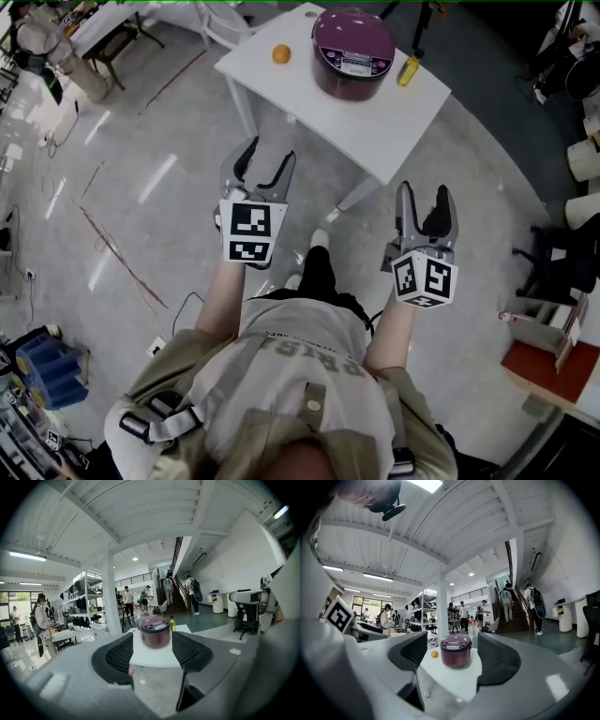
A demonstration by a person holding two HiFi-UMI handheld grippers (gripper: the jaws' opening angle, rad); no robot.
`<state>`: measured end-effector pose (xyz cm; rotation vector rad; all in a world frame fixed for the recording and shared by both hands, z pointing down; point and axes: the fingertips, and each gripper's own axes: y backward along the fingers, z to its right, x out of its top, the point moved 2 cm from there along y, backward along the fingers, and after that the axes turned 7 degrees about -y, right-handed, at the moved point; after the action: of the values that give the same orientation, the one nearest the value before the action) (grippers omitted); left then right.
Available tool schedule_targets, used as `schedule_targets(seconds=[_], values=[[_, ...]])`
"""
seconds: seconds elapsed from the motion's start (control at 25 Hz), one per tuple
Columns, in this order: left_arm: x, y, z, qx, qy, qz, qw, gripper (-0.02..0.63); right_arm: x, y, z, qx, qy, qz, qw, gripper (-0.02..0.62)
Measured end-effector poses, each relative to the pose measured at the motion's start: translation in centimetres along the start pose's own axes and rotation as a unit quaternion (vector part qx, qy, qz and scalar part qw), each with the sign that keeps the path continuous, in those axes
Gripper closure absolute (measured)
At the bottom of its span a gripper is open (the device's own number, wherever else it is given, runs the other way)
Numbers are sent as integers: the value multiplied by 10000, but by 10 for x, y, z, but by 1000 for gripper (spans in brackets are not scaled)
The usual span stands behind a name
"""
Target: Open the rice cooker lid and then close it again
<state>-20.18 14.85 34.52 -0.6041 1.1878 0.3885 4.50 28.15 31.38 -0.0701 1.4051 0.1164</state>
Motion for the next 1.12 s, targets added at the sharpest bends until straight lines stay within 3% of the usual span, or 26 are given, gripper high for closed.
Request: schedule_targets(seconds=[0.4, 1.12], values=[[-14, -38, -17, 166, 6, -215, 9996, 336, -17, -53, 12, 146, -81, -133, 9998, 284], [26, -171, -57, 286, -152, -201, 9993, 336, -18, -191, 45, 553, 18, -310, 9980, 281]])
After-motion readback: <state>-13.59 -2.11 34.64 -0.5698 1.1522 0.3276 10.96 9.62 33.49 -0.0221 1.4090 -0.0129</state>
